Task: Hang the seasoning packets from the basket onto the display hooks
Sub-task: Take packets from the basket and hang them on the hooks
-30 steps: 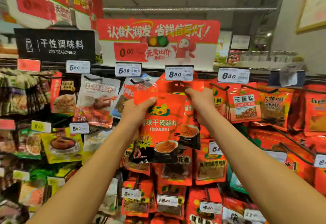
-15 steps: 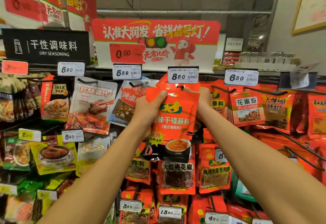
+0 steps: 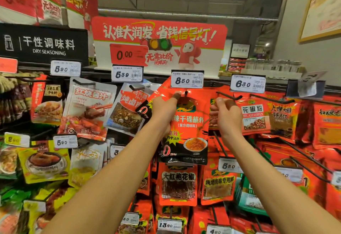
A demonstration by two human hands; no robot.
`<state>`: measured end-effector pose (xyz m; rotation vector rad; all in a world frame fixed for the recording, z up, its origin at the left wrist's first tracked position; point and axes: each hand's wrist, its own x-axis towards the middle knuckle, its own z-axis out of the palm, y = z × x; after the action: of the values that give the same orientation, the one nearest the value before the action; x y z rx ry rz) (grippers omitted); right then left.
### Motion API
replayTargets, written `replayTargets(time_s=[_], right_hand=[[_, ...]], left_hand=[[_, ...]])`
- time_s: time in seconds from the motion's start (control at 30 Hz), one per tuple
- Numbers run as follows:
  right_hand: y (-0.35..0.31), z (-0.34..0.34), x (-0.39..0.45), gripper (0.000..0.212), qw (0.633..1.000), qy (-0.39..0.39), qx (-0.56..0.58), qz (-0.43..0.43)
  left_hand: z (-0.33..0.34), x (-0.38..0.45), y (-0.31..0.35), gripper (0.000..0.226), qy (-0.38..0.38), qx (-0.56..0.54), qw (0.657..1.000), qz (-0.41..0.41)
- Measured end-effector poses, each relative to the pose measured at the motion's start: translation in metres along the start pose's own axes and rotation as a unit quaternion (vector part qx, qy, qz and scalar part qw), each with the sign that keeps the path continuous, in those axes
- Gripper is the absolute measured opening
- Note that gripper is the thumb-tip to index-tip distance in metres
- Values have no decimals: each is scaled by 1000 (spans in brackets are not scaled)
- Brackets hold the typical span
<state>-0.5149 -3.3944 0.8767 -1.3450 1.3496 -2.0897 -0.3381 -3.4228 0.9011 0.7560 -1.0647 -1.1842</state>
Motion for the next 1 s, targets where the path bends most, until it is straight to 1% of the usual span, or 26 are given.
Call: replayTargets(time_s=[0.1,0.13,0.2,0.23,0.27,0.3,0.33,0.37,0.4,0.47,0.53,0.57,0.7,0.77,0.87,0.9,1.0], right_hand=[[2,-3,-10,24,993,-44,-109,-28],[3,-4,-13,32,988,-70,-138,-26],[7,-6,-21,55,977,-139,-163,7],[10,-7,-24,61,972,-171,-158,29],[14,-6,-27,61,968,-192,-157,43],[17,-6,-28,59,965,-196,-171,41],[19,-4,-28,57,961,-186,-202,24],[19,-1,-27,54,957,-169,-236,5],[20,2,-24,50,953,-152,-261,-11],[22,10,-17,42,949,-133,-286,-21],[25,16,-9,47,941,-130,-313,-1],[28,19,-6,51,936,-131,-327,9],[36,21,-2,56,911,-134,-390,10],[33,20,-3,60,907,-138,-398,12],[28,13,-10,67,908,-158,-387,12],[27,9,-12,65,913,-166,-374,9],[26,-2,-18,47,920,-185,-345,-9]], left_hand=[[-5,1,-4,18,-4,16,1000,-11],[-9,0,-6,21,-11,27,1000,-8],[-21,-5,-13,18,-31,48,998,5],[-29,-8,-17,17,-51,63,997,7],[-36,-11,-21,19,-79,83,993,2],[-44,-14,-23,23,-117,109,987,-9],[-49,-15,-24,24,-152,139,978,-20],[-53,-15,-24,24,-171,170,970,-24],[-53,-11,-23,24,-170,199,965,-16],[-46,1,-21,25,-119,271,954,34],[-36,12,-24,25,-60,345,933,78],[-32,17,-27,27,-44,361,928,84],[-27,27,-39,37,-34,372,924,79],[-27,24,-40,40,-37,387,917,86],[-37,12,-41,37,-42,392,914,91],[-43,8,-41,37,-42,392,915,89],[-63,-5,-41,43,-43,372,924,77]])
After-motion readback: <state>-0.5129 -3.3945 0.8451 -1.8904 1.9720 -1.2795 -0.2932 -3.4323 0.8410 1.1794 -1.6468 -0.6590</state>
